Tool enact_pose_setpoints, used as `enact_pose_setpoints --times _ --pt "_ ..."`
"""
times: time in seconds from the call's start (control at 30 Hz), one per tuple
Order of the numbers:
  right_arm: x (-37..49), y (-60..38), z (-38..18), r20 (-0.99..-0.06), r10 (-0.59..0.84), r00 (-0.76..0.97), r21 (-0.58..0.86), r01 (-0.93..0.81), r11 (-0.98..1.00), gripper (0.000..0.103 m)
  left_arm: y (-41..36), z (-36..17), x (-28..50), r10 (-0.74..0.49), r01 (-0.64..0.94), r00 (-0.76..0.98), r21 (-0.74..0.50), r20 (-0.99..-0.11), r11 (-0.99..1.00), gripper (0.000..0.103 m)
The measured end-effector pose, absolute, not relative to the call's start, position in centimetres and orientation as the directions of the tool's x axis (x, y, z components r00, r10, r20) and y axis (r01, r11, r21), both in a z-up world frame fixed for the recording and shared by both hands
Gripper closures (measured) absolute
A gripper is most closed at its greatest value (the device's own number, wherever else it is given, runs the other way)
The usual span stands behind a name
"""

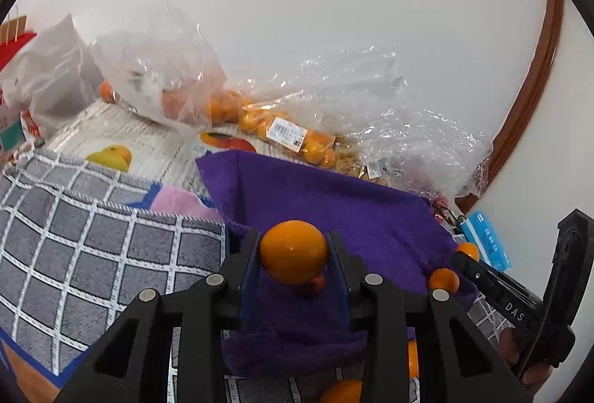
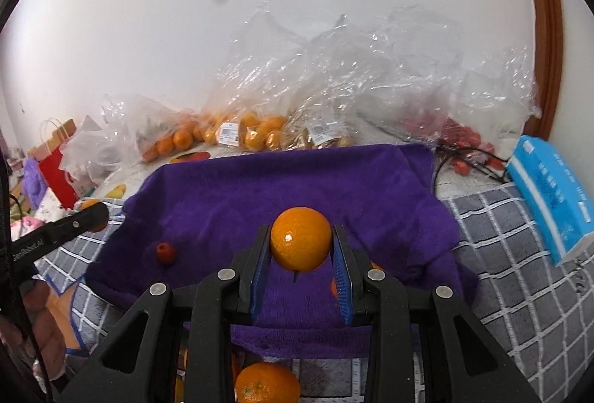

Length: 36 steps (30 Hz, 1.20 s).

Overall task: Organize fruits
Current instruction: 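Carry both held oranges over the purple towel with both grippers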

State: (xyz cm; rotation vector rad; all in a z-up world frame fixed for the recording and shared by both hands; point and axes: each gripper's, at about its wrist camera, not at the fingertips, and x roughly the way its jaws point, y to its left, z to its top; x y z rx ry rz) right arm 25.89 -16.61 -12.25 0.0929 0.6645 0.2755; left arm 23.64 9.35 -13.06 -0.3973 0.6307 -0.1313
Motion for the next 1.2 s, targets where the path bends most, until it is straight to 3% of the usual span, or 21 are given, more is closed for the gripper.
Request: enact_pose_setpoints --times 0.5,0.83,1.2 --pt "26.3 -15.4 -14.2 -0.637 0.306 0.708 0.182 -0.249 0.951 0.071 9.2 -13.3 23.8 -0.230 -0.003 0.805 -0.392 -0.547 0.920 0.070" --pt "26.6 -14.1 -15.1 -0.670 0.320 0.670 0.183 -0.270 0.945 0.071 9.9 -14.5 24.6 -0.288 -0.021 0.759 -0.463 -0.585 0.886 0.070" --pt "26.7 -13.0 -15.8 -0.707 0.281 0.649 0.123 -0.279 0.952 0.071 9.5 -15.1 24.9 -0.294 -0.020 0.738 -0.455 -0.607 0.890 0.070"
